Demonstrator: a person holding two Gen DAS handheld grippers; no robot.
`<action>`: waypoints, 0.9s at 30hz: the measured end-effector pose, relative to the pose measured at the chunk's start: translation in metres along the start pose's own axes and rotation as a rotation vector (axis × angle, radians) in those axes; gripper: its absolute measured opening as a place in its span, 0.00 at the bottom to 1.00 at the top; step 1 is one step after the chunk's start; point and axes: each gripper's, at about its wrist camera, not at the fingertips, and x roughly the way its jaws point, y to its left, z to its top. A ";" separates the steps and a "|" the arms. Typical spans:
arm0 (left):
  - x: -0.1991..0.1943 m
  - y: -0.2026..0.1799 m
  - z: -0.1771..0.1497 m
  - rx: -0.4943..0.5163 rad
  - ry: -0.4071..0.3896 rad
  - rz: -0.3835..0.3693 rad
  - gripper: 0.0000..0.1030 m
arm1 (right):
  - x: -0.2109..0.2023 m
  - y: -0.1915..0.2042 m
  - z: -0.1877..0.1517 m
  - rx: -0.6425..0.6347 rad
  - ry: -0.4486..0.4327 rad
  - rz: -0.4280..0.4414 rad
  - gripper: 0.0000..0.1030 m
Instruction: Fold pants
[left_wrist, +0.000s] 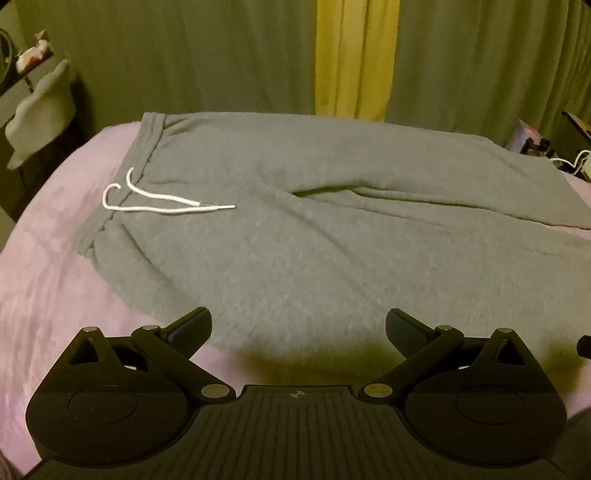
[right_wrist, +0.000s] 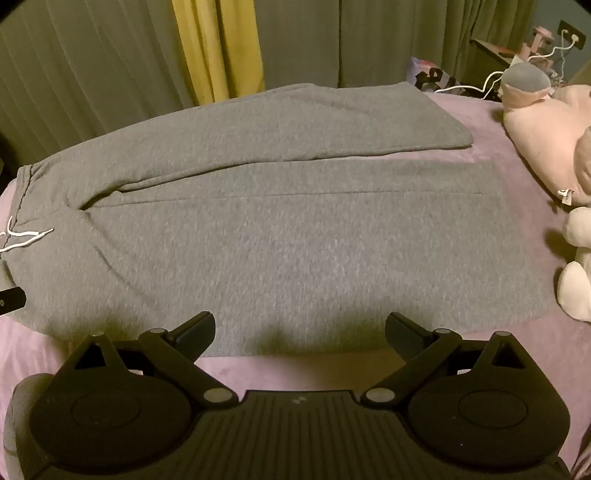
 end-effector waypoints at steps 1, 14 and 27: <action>0.000 -0.001 -0.001 0.003 0.001 0.001 1.00 | 0.000 0.000 0.000 -0.001 0.002 -0.004 0.96; 0.004 0.003 -0.004 -0.015 0.015 -0.006 1.00 | 0.000 0.004 -0.001 -0.001 0.004 -0.010 0.96; 0.003 0.003 -0.003 -0.024 0.025 -0.014 1.00 | 0.000 0.002 -0.001 -0.006 0.006 -0.013 0.96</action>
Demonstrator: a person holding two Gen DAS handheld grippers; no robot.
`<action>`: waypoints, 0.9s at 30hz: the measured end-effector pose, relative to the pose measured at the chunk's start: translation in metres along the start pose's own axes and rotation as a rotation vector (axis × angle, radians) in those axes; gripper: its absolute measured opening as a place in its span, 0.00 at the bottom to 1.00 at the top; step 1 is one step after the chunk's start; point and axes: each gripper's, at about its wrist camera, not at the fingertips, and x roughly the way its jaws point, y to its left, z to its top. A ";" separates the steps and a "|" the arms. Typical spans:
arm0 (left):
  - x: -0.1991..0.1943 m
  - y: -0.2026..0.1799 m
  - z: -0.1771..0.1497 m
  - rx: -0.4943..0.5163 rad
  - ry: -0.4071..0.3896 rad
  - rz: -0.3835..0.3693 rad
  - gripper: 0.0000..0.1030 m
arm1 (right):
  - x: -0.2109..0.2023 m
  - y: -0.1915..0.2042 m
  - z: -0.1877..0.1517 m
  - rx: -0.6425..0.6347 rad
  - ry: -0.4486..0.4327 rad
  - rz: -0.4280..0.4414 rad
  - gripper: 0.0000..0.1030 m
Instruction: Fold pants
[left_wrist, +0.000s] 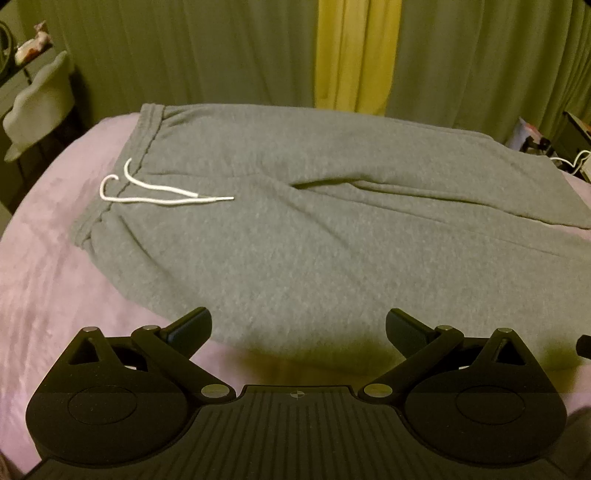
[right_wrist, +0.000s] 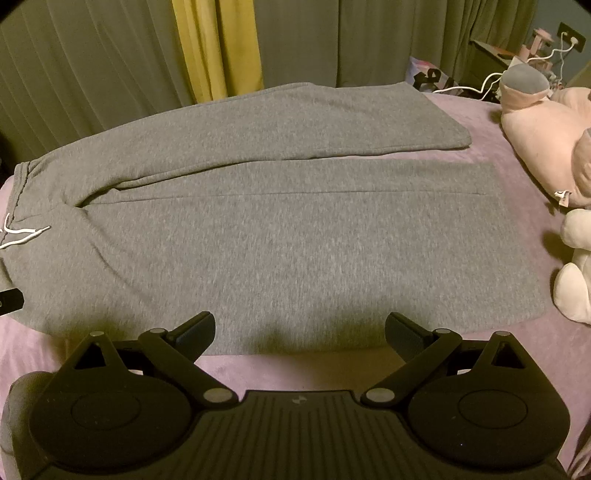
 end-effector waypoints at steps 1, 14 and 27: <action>0.000 0.000 0.000 -0.002 0.001 -0.001 1.00 | 0.000 0.000 0.000 0.000 0.001 0.001 0.96; -0.001 0.002 -0.001 -0.016 0.008 -0.006 1.00 | 0.002 0.001 -0.001 -0.005 0.005 -0.003 0.96; 0.001 0.005 -0.001 -0.021 0.012 -0.005 1.00 | 0.003 0.000 -0.002 -0.005 0.008 -0.002 0.96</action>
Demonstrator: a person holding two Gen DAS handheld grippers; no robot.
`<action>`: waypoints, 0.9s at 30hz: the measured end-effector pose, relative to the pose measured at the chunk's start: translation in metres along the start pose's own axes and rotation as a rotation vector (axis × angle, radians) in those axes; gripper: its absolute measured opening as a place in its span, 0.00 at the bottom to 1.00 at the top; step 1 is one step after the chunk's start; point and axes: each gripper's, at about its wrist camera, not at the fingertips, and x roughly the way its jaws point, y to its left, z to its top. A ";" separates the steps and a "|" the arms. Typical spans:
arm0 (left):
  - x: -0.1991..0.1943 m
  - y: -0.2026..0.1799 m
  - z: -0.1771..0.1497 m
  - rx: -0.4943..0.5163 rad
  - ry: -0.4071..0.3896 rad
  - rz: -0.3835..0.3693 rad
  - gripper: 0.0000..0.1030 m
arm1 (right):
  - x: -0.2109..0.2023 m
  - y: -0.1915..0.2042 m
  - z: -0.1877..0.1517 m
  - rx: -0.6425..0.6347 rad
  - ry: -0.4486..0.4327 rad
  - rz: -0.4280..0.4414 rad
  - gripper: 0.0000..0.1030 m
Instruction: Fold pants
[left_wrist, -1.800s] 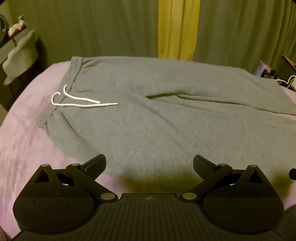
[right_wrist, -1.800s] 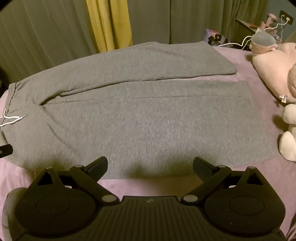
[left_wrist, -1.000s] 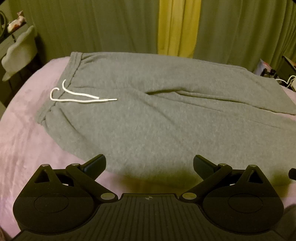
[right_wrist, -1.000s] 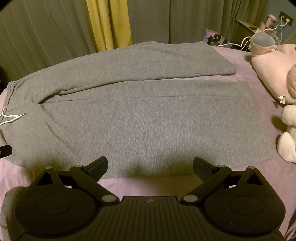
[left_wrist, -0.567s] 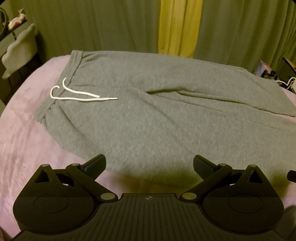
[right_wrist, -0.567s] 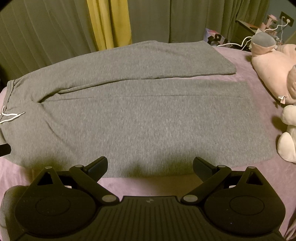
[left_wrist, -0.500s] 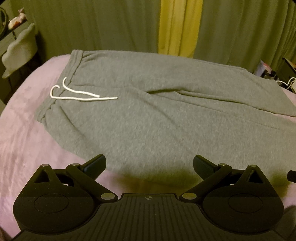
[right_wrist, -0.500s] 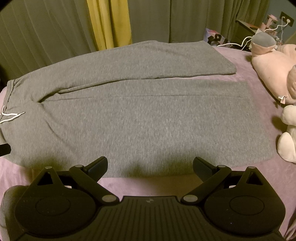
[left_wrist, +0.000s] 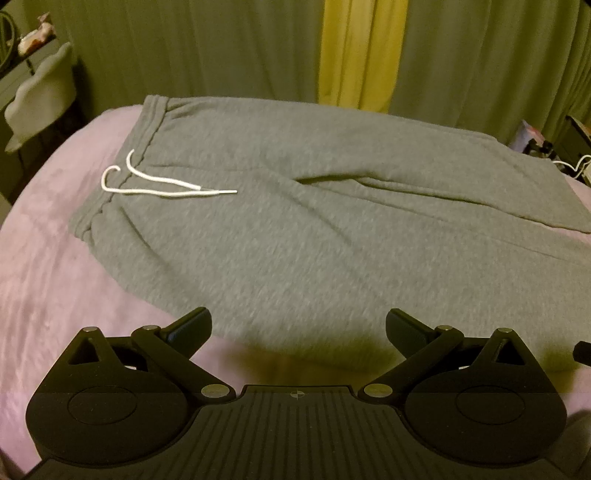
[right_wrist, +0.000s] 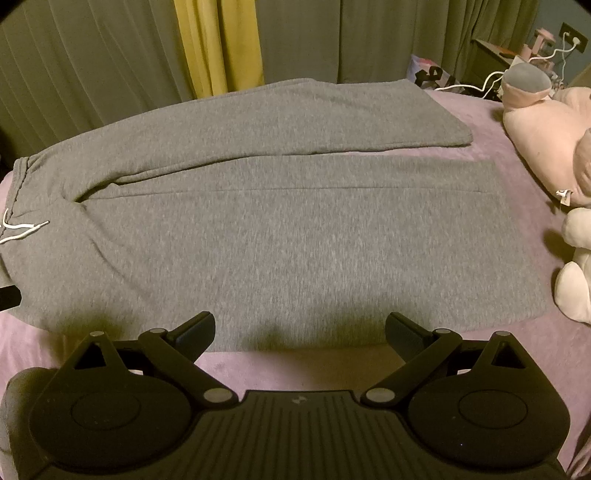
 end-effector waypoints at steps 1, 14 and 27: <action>0.000 0.000 0.000 -0.001 0.000 0.001 1.00 | 0.000 0.000 0.000 0.000 0.001 0.000 0.96; 0.001 0.001 0.001 -0.002 0.004 -0.004 1.00 | 0.001 0.001 -0.001 -0.002 0.003 -0.002 0.96; 0.000 0.000 0.001 -0.004 0.006 -0.006 1.00 | 0.000 0.001 0.001 -0.010 0.004 0.008 0.96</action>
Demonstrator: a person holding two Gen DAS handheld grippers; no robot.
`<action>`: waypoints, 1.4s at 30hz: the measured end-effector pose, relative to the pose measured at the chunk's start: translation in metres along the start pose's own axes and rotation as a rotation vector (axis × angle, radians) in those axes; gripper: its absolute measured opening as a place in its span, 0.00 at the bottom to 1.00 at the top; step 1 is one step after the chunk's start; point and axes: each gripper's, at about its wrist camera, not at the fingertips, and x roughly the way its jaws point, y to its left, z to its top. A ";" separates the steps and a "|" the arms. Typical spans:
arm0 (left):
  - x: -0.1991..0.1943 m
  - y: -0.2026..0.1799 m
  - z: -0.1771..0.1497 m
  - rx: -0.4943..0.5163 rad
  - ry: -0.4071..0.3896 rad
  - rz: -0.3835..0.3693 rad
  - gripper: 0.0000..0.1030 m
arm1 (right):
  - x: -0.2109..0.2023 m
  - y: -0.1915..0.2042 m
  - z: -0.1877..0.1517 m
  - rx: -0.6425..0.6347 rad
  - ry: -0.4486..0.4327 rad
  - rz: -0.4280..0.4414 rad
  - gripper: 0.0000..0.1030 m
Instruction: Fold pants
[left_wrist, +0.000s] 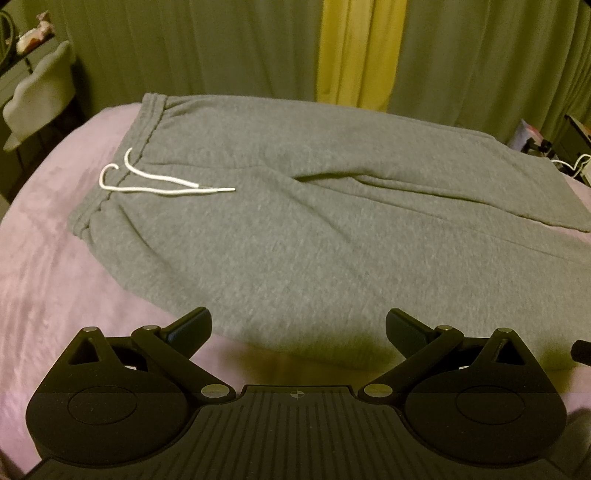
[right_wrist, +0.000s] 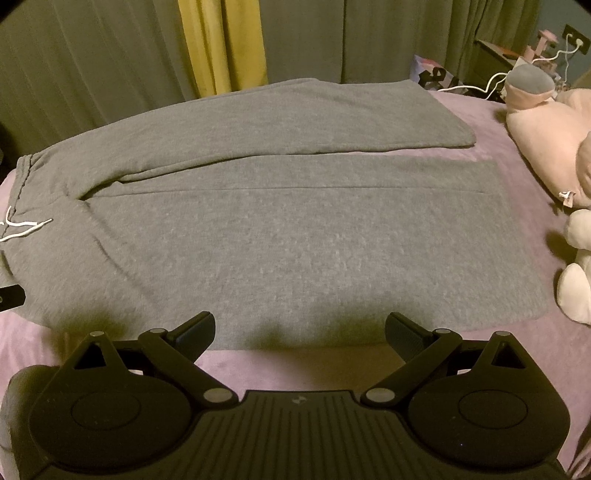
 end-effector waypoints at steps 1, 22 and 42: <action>0.000 0.000 0.000 -0.001 0.000 0.000 1.00 | 0.000 0.000 0.000 0.002 0.000 0.002 0.96; 0.009 0.003 0.000 -0.012 0.019 -0.007 1.00 | 0.004 0.003 -0.001 -0.005 -0.021 0.024 0.96; 0.044 0.006 0.001 -0.048 0.033 0.025 1.00 | 0.060 -0.045 0.009 0.244 0.104 0.208 0.96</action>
